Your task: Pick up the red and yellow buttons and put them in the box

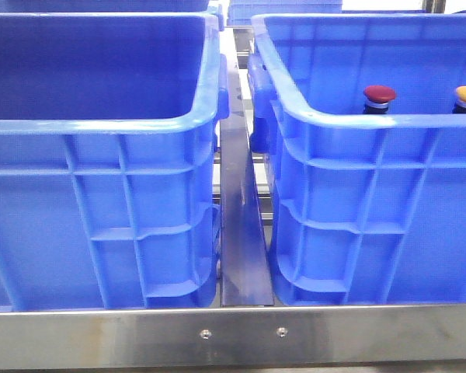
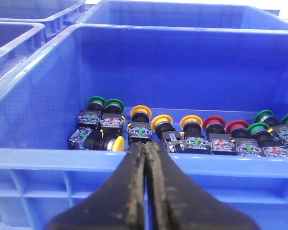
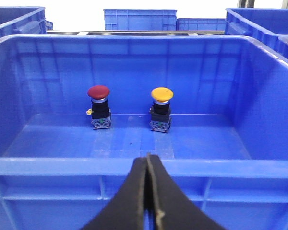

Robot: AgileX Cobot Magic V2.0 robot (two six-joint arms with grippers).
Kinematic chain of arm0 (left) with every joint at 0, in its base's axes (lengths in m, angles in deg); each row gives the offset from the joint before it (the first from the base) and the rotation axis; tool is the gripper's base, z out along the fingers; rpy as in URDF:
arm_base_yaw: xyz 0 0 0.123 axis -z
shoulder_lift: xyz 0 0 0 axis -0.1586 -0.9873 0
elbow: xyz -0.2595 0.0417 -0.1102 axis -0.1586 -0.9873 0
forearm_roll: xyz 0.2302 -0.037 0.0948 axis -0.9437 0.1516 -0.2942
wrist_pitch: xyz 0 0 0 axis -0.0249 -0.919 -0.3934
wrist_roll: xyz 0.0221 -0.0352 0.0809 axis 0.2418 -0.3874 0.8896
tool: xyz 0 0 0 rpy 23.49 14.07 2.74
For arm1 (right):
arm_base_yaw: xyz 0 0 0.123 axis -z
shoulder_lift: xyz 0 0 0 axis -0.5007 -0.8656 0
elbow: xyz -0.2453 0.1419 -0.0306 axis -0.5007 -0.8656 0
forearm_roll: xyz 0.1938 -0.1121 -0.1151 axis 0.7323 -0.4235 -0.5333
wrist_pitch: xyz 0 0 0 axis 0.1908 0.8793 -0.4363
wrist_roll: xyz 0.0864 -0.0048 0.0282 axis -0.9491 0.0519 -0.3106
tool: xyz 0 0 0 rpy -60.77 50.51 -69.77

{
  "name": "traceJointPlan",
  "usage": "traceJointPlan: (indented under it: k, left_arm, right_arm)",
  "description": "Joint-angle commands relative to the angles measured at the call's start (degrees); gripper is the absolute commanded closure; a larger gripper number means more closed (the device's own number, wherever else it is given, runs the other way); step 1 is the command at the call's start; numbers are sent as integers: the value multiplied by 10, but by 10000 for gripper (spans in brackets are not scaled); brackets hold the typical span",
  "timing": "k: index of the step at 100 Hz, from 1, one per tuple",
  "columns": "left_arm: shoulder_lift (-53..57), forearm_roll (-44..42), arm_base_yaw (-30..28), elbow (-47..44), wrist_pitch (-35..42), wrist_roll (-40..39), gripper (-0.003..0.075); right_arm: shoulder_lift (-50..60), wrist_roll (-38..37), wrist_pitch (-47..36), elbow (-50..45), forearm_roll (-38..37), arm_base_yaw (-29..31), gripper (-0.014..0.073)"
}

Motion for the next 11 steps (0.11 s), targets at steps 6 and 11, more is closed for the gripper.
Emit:
traceJointPlan:
  k: [6,11]
  left_arm:
    - [17,5,4,-12,44,-1,741]
    - [17,5,4,-12,44,-1,741]
  right_arm:
    - [12,2,-42,-3,-9,2,697]
    - [12,2,-42,-3,-9,2,697]
